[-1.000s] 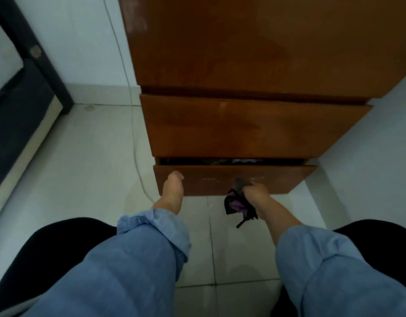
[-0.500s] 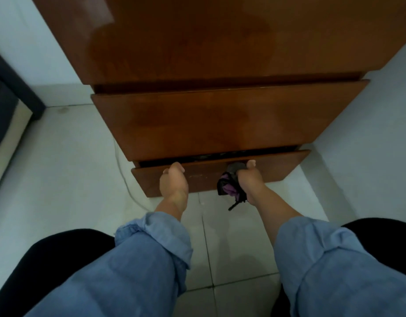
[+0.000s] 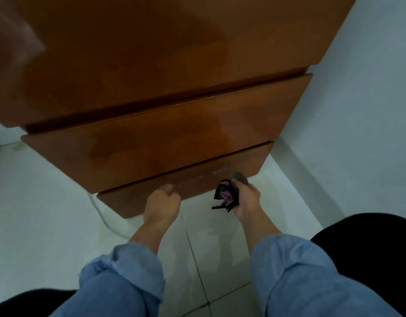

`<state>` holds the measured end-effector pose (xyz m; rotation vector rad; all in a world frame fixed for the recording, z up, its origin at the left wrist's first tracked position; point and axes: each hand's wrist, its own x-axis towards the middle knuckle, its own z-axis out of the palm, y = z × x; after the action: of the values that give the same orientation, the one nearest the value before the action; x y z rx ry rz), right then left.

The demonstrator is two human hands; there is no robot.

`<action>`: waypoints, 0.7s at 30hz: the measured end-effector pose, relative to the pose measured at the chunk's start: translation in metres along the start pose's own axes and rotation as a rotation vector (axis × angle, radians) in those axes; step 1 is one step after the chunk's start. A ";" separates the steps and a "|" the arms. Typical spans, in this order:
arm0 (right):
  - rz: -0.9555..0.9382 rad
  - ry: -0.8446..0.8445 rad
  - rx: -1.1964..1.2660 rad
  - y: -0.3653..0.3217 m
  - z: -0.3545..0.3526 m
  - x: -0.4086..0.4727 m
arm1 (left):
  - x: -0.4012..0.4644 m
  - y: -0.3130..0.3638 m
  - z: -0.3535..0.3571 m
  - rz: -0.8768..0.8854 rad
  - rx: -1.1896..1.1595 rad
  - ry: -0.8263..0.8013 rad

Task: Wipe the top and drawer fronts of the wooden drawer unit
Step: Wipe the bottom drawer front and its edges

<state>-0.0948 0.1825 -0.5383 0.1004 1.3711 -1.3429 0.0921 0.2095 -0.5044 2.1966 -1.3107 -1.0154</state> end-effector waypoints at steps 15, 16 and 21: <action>-0.300 0.356 0.014 -0.056 0.064 0.076 | 0.020 0.035 0.064 0.827 1.203 -0.015; -0.337 0.373 -0.033 -0.052 0.062 0.083 | 0.023 0.033 0.065 0.830 1.181 -0.012; -0.284 0.364 -0.019 -0.032 0.050 0.115 | 0.024 0.033 0.063 0.883 1.052 -0.028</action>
<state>-0.1249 0.0660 -0.5857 0.1469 1.7534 -1.6014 0.0324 0.1753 -0.5346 1.6812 -2.8622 0.0529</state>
